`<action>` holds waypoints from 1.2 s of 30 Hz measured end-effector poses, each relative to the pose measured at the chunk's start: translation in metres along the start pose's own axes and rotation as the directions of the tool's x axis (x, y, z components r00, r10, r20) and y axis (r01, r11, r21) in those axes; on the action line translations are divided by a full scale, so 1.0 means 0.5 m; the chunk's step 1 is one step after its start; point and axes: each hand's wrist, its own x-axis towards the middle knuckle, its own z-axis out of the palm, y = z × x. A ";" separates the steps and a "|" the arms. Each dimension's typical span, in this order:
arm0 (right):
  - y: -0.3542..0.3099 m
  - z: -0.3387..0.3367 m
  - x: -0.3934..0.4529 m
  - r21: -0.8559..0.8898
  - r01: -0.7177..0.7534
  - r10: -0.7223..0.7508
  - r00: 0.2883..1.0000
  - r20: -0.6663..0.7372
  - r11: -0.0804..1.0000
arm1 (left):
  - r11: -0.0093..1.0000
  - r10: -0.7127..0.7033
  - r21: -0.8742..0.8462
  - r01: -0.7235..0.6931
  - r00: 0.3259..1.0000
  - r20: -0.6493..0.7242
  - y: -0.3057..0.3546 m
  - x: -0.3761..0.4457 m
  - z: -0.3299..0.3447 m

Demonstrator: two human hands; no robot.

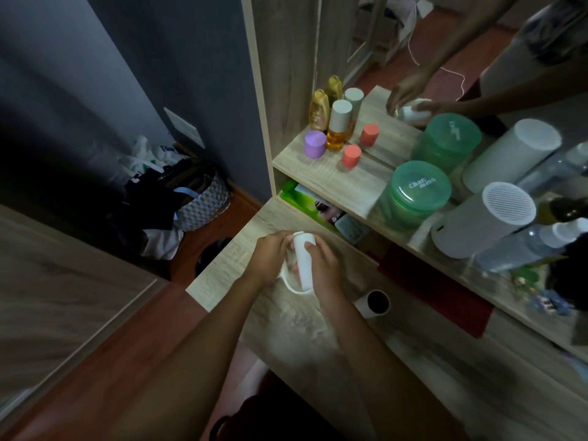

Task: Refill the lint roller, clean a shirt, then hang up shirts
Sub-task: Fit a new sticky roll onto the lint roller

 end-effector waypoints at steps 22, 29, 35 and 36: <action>-0.004 -0.022 0.006 -0.012 0.164 -0.159 0.972 0.174 0.986 | 0.928 -0.331 -0.154 0.339 0.940 0.078 -0.057 -0.011 0.056; -0.018 -0.025 0.019 0.234 -0.126 0.082 0.978 0.191 0.964 | 0.915 -0.397 -0.118 0.386 0.914 -0.083 -0.099 0.013 0.034; 0.006 -0.022 0.008 0.201 -0.249 0.210 0.957 0.199 0.947 | 0.853 -0.523 -0.113 0.510 0.832 -0.187 -0.112 0.029 0.053; 0.003 -0.022 0.006 0.183 -0.247 0.206 0.954 0.216 0.951 | 0.852 -0.522 -0.091 0.515 0.829 -0.198 -0.112 0.030 0.051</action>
